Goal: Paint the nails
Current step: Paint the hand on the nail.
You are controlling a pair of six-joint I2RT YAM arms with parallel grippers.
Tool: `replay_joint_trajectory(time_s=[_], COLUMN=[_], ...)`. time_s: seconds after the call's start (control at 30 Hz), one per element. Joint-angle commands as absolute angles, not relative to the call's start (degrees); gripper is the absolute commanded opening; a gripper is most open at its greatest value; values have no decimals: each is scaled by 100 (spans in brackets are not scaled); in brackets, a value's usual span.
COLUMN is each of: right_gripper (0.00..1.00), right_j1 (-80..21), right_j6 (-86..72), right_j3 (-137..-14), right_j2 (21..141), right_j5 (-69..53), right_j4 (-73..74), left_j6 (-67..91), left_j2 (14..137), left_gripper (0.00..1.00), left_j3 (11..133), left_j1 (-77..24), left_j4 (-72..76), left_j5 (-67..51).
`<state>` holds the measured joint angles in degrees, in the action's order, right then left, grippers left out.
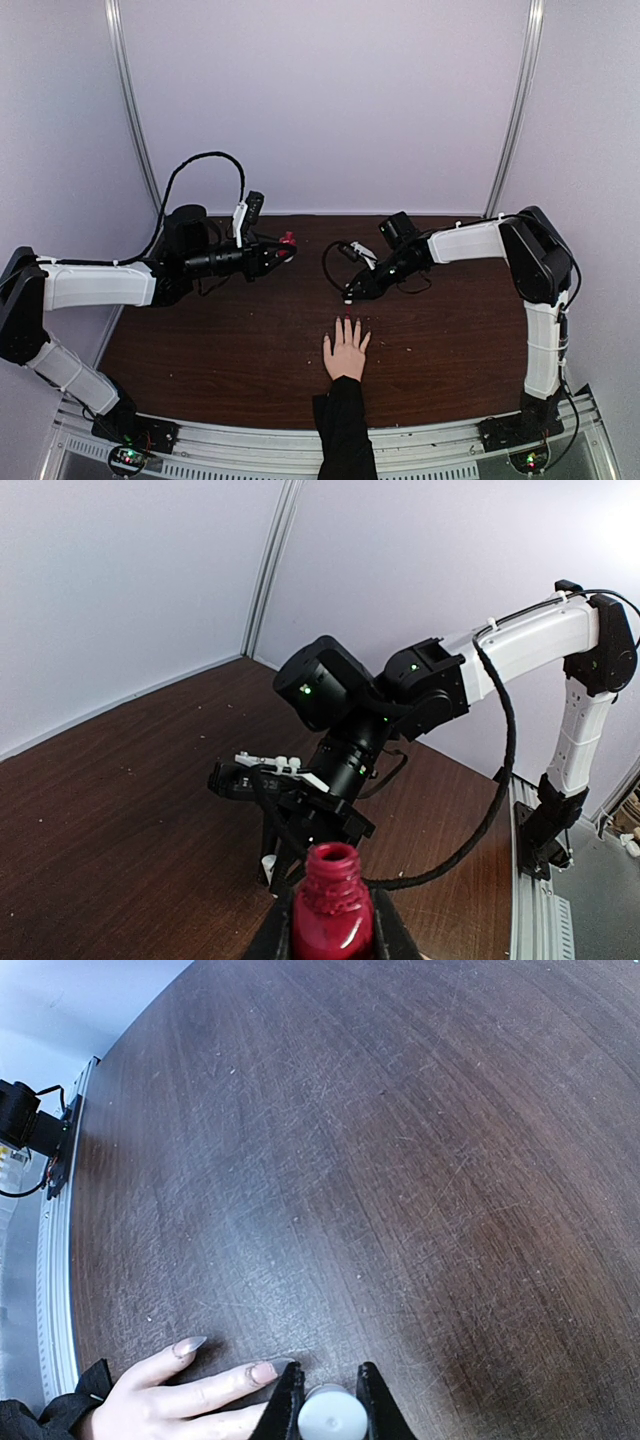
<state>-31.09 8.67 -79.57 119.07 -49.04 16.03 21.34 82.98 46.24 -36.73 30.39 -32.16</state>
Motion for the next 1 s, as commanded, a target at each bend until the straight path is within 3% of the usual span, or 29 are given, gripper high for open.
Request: replay_joint_trajectory(time_s=[0.0, 0.97], right_gripper=[0, 0], right_j1=[-3102, -3059], right_j6=[850, 801], right_j3=[-8111, -8053], right_j2=[11955, 11603], right_j5=[-4795, -4658], right_j4=[1520, 1371], left_j6=[2096, 2127], left_j2=[8288, 8271], left_gripper=[0, 0], left_j3=[4577, 4561], left_j1=[-3628, -3630], left_j4=[3410, 3454], left_j5=[-3253, -3263])
